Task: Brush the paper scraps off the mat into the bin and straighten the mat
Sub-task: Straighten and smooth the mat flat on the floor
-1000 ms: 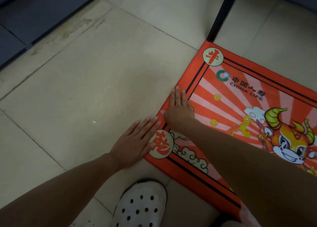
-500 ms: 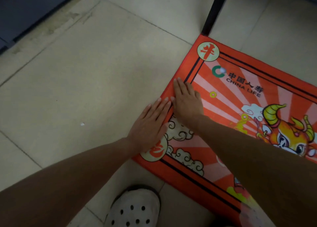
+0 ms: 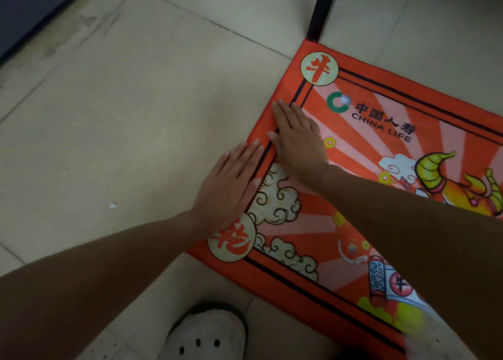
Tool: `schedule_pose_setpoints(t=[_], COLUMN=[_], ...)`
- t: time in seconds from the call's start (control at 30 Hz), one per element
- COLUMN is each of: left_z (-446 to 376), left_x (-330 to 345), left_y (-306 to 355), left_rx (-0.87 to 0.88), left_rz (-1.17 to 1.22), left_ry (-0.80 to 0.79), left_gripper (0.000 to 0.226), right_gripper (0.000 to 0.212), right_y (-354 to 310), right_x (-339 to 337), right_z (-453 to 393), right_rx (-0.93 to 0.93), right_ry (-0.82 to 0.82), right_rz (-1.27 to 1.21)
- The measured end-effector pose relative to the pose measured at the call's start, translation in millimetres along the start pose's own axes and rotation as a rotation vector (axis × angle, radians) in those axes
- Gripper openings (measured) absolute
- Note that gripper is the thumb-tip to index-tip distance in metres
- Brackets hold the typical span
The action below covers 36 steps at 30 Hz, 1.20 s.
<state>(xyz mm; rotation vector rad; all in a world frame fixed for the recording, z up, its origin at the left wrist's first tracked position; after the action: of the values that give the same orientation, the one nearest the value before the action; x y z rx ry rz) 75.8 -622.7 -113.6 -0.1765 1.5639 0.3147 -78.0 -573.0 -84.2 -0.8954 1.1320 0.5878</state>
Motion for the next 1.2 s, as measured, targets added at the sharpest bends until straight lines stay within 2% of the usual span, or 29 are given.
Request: schedule_pose_setpoints(t=[0.5,0.8,1.0,1.2], left_z=[-18,-26,-76,-153], left_x=[1,3,3,0], left_y=[-9,-7,5,19], left_rx=[0.050,0.082,0.030,-0.062], left_rz=[-0.011,-0.082,-0.060,0.009], left_ry=[-0.024,-0.042,-0.003,0.016], left_gripper=[0.059,0.062,0.063,0.071], right_gripper=[0.062,0.057,0.065,0.067], right_y=[5,14,27,68], right_x=[7,8,-4,-15], right_z=[-6,-22,-45,-79], right_rx=[-0.011,-0.087,-0.159,-0.029], right_ry=[-0.022,-0.009,0.006,0.030], right_rz=[-0.010,0.032,0.045,0.042])
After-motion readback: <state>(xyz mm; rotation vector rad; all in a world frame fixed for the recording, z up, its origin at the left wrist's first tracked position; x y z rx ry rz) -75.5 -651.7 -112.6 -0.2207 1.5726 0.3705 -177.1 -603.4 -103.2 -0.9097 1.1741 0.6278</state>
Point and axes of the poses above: each hand's wrist, its own z-axis away from the middle knuckle, its own x-axis out of the palm, y = z × x, the point moved 5 cm from there along -z, towards the middle knuckle, and after that the axes turned 7 degrees about -z, right-handed, at the moved point
